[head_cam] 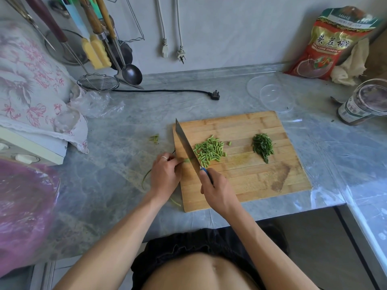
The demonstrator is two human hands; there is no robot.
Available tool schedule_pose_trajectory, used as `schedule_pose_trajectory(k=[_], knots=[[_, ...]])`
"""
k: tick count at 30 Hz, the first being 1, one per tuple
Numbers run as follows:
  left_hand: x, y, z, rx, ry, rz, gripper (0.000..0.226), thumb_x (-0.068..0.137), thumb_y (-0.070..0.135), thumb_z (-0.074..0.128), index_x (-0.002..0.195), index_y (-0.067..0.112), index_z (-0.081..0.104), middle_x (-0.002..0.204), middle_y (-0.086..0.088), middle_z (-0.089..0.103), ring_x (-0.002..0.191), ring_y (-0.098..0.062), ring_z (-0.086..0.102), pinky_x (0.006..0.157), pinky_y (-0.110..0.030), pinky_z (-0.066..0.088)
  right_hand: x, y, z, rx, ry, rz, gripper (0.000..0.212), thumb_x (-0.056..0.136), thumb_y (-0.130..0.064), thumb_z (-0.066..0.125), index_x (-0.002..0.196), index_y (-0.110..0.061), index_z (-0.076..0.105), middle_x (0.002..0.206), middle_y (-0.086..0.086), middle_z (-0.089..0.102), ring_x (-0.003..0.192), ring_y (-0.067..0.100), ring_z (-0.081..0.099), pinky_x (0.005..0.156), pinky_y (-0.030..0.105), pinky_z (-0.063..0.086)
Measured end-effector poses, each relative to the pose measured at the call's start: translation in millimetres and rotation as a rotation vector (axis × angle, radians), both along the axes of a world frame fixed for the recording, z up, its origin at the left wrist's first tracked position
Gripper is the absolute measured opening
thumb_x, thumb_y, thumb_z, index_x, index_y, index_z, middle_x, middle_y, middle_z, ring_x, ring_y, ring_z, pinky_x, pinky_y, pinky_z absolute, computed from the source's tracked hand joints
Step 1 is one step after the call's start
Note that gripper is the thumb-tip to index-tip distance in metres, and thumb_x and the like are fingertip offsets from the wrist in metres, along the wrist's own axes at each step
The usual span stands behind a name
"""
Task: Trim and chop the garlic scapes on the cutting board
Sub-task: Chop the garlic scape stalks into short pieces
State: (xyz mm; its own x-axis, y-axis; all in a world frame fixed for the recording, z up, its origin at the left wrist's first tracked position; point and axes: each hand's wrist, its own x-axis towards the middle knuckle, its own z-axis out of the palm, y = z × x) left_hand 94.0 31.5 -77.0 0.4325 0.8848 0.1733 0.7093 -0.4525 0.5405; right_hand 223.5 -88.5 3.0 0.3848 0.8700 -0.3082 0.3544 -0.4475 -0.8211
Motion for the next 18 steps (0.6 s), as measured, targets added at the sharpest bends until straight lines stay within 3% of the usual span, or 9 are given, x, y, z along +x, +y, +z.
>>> schedule_pose_trajectory(k=[3,7,10,13,15,18], knots=[[5,-3,-1,-0.025,-0.014,0.047,0.025,0.085,0.019,0.058,0.098,0.018,0.079,0.092,-0.009,0.068,0.09,-0.031,0.062,0.078,-0.042,0.053,-5,-2,-1,0.029,-0.024,0.027,0.036,0.101,-0.029,0.042,0.077,-0.002,0.046,0.066,0.022,0.055,0.06,0.037,0.049,0.054,0.042,0.039],[13,-10,2,-0.138,-0.121,0.1,0.028,0.083,0.013,0.056,0.099,0.014,0.079,0.093,-0.007,0.067,0.091,-0.027,0.06,0.073,-0.031,0.049,-8,-4,-5,0.038,-0.099,0.051,0.035,0.101,-0.028,0.043,0.07,-0.012,0.038,0.053,0.005,0.04,0.048,0.022,0.034,0.049,0.034,0.028],[15,-11,0,-0.16,-0.16,0.113,0.027,0.082,0.009,0.056,0.098,0.011,0.078,0.092,-0.007,0.067,0.09,-0.027,0.061,0.074,-0.028,0.046,-8,-4,-5,0.031,-0.136,0.071,0.033,0.102,-0.027,0.042,0.075,-0.008,0.041,0.056,0.006,0.041,0.05,0.027,0.036,0.052,0.039,0.028],[15,-13,-1,-0.14,-0.125,0.107,0.024,0.086,0.012,0.059,0.1,0.013,0.078,0.095,-0.007,0.066,0.093,-0.026,0.06,0.076,-0.035,0.051,-10,-3,-7,0.014,-0.191,0.123,0.029,0.104,-0.029,0.037,0.082,-0.01,0.041,0.06,0.007,0.044,0.047,0.024,0.036,0.051,0.037,0.024],[15,-13,-3,-0.13,-0.108,0.109,0.022,0.087,0.013,0.06,0.1,0.014,0.078,0.094,-0.006,0.065,0.093,-0.026,0.058,0.074,-0.038,0.052,-11,0,-7,-0.011,-0.207,0.143,0.028,0.104,-0.033,0.032,0.089,-0.012,0.041,0.065,0.007,0.048,0.048,0.022,0.04,0.05,0.037,0.029],[16,-14,-3,-0.139,-0.119,0.106,0.021,0.088,0.017,0.06,0.1,0.017,0.078,0.093,-0.005,0.064,0.093,-0.024,0.057,0.071,-0.039,0.052,-13,3,-5,-0.117,-0.295,0.179,0.029,0.104,-0.036,0.024,0.105,-0.014,0.043,0.078,0.002,0.049,0.064,0.023,0.045,0.062,0.031,0.036]])
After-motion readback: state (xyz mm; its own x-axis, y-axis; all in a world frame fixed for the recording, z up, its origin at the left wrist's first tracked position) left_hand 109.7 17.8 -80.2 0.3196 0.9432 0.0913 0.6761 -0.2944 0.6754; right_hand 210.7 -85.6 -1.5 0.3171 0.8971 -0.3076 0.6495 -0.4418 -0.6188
